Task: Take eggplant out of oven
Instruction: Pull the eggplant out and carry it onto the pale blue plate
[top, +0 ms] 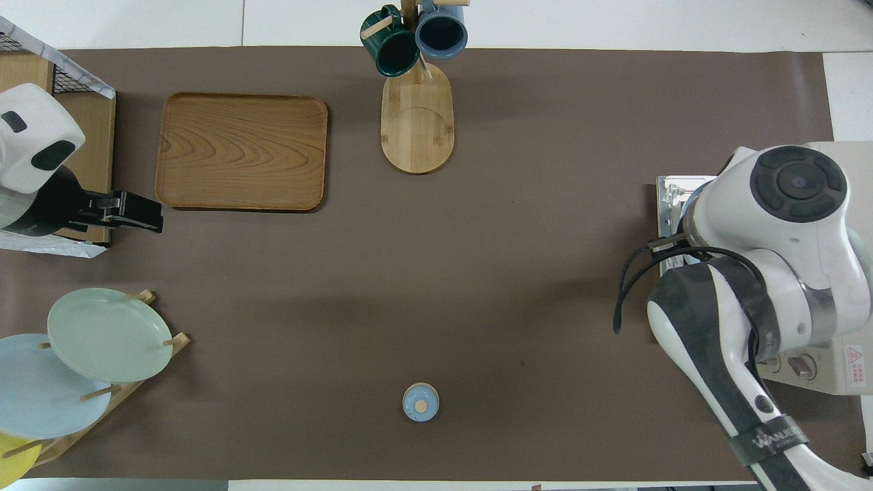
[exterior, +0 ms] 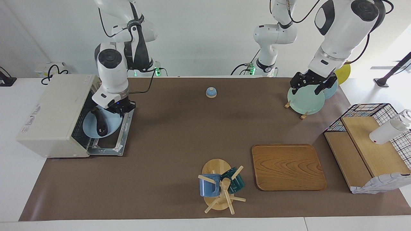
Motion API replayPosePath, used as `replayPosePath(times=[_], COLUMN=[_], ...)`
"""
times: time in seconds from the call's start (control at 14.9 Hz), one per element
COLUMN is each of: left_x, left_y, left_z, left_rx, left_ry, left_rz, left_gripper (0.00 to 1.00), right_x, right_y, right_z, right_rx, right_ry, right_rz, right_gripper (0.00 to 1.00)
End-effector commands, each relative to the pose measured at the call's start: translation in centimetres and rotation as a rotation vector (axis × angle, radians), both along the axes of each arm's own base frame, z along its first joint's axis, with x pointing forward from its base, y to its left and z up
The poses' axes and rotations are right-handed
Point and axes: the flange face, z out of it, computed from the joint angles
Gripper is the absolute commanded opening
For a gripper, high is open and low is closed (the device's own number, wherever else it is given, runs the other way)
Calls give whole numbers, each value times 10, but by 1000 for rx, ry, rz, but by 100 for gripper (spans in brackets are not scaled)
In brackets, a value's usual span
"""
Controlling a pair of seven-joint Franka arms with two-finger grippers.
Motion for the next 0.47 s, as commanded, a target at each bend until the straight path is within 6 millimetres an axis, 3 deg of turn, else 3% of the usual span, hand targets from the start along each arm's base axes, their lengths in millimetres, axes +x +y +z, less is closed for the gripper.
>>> replayPosePath(times=[0.0,0.2,0.4], left_x=[-1,-1,-1], left_y=[2,3,4], left_z=[5,5,5], left_rx=[-13,-13,-15], left_ry=[-8,-10,-11], left_rz=[1,6,9], left_gripper=[100,100,100], right_x=[9,10,3], right_y=[53,116,202], right_z=[-6,-10,-10], right_rx=[-21,3,30], right_ry=[-12,-54,-73], right_rz=[-28,-72,-100], right_gripper=[0,0,0])
